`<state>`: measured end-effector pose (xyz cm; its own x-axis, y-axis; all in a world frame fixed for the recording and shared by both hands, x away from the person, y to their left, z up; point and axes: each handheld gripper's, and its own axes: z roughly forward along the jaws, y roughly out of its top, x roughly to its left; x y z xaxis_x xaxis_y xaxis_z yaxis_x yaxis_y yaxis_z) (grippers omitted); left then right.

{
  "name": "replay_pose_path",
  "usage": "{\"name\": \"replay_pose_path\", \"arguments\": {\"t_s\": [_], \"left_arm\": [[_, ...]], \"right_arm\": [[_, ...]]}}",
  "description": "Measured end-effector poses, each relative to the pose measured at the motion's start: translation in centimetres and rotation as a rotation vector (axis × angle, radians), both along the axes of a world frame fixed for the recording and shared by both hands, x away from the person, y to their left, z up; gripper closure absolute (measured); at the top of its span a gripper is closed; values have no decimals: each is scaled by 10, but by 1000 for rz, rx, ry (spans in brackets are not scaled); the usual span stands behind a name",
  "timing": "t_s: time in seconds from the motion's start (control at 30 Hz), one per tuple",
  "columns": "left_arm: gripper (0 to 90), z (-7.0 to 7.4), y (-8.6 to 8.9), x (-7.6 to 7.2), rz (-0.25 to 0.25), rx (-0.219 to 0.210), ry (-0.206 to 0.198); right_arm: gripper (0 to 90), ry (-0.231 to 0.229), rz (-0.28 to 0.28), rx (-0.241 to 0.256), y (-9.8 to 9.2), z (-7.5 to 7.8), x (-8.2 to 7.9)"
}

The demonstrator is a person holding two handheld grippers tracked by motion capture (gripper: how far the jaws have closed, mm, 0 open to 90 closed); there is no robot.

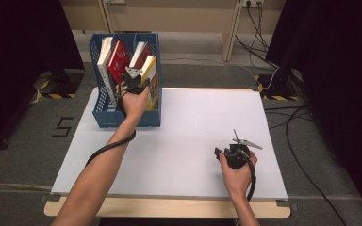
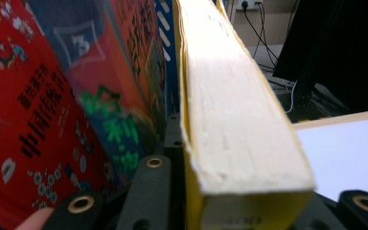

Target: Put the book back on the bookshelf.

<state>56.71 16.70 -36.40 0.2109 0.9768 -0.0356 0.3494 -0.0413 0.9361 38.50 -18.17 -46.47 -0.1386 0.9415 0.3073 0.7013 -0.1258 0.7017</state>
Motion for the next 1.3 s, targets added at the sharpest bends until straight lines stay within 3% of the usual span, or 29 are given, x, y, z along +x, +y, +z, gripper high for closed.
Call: {"name": "replay_pose_path", "arguments": {"t_s": [0.2,0.7,0.97,1.3], "left_arm": [[753,6,-2,9,15,0,-7],[752,-11,-8,24,21,10,-30],[751,-14,-11,27,28,16,-53],[731,-11,-11,26,20,43,-46]], "right_arm": [[550,0,-2,4,-1,0,0],[550,3,-2,6,-1,0,0],[551,-1,-2,7,-2,1,0],[551,5,2,6,0,-1,0]]}}
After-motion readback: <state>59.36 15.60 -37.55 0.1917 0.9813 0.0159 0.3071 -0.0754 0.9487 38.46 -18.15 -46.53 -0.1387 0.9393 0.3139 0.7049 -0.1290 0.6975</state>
